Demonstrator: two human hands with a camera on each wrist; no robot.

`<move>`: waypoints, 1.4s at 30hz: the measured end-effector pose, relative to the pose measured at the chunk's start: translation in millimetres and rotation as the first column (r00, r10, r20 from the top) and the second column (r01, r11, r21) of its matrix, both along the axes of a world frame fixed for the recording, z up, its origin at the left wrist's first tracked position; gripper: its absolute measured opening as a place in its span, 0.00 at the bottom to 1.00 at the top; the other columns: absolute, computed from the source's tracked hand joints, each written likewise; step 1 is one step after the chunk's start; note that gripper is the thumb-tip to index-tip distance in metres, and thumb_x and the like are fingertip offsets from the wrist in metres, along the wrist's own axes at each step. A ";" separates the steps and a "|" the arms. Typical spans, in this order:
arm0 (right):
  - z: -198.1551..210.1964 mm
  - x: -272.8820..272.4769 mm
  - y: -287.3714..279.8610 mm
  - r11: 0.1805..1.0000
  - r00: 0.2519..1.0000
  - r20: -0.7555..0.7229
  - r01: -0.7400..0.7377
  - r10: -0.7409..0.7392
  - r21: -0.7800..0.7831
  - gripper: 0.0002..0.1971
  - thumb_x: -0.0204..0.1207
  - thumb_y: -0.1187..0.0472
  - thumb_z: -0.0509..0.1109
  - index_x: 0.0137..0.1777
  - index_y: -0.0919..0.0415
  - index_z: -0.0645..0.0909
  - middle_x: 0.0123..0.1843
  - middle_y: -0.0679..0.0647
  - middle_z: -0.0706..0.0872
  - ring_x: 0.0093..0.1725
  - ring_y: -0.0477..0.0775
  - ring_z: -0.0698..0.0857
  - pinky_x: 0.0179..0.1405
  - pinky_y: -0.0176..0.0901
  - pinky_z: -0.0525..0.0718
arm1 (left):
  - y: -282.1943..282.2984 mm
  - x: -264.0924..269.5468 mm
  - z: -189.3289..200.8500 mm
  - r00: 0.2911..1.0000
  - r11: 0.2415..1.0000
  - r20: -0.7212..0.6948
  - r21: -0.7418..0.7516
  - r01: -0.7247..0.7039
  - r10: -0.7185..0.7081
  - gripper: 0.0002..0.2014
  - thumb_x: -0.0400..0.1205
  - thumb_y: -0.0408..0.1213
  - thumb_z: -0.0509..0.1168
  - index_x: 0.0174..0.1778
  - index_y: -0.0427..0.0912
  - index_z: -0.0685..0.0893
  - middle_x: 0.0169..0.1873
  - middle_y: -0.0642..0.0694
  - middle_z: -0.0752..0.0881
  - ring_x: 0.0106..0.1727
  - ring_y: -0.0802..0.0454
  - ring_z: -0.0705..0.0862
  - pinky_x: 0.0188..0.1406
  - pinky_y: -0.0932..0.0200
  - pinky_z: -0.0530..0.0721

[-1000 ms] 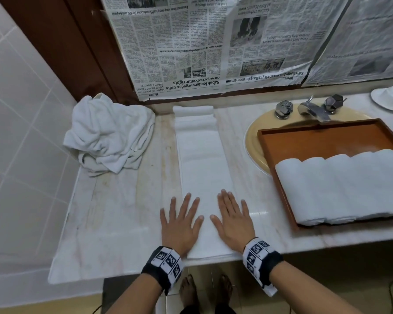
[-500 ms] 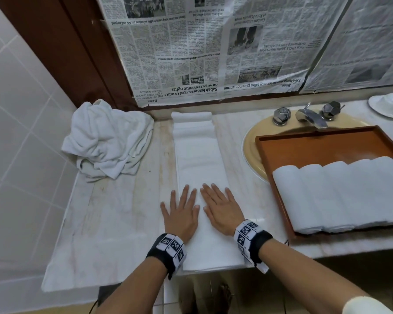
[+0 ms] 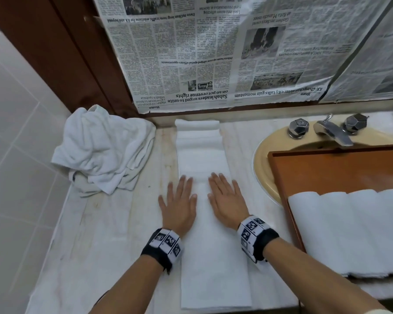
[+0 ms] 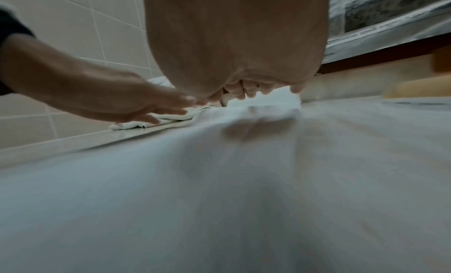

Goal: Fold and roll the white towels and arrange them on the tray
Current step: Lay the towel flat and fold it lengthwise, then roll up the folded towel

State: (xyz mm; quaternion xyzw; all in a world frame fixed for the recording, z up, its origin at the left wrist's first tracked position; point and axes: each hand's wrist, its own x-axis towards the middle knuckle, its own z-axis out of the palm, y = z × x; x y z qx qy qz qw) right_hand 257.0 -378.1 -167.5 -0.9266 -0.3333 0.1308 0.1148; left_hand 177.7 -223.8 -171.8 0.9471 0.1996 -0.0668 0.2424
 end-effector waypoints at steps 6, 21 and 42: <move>-11.8 35.8 22.2 0.988 0.993 -0.082 -0.096 0.086 -0.124 0.32 0.84 0.43 0.30 0.87 0.51 0.36 0.88 0.44 0.36 0.87 0.48 0.37 0.85 0.58 0.39 | 3.8 47.1 -10.0 0.991 0.995 -0.121 0.071 0.073 -0.064 0.27 0.90 0.56 0.35 0.87 0.63 0.40 0.85 0.68 0.38 0.88 0.49 0.35 0.82 0.28 0.38; -5.8 -45.1 -72.4 0.990 0.989 -0.059 0.131 -0.134 -0.044 0.28 0.88 0.55 0.53 0.87 0.57 0.56 0.89 0.50 0.51 0.88 0.55 0.51 0.83 0.58 0.53 | 21.4 -58.4 3.1 0.989 0.998 -0.145 0.043 0.041 -0.035 0.29 0.90 0.51 0.47 0.87 0.60 0.47 0.88 0.58 0.47 0.88 0.47 0.44 0.83 0.32 0.47; 10.5 -186.9 -147.9 0.991 0.981 -0.146 -0.119 0.127 0.059 0.33 0.79 0.37 0.61 0.79 0.54 0.71 0.83 0.49 0.67 0.82 0.51 0.65 0.82 0.48 0.62 | -46.2 -219.8 -13.7 0.939 0.951 0.167 -0.023 0.309 -0.301 0.27 0.79 0.57 0.62 0.73 0.53 0.80 0.75 0.54 0.77 0.74 0.50 0.74 0.70 0.41 0.76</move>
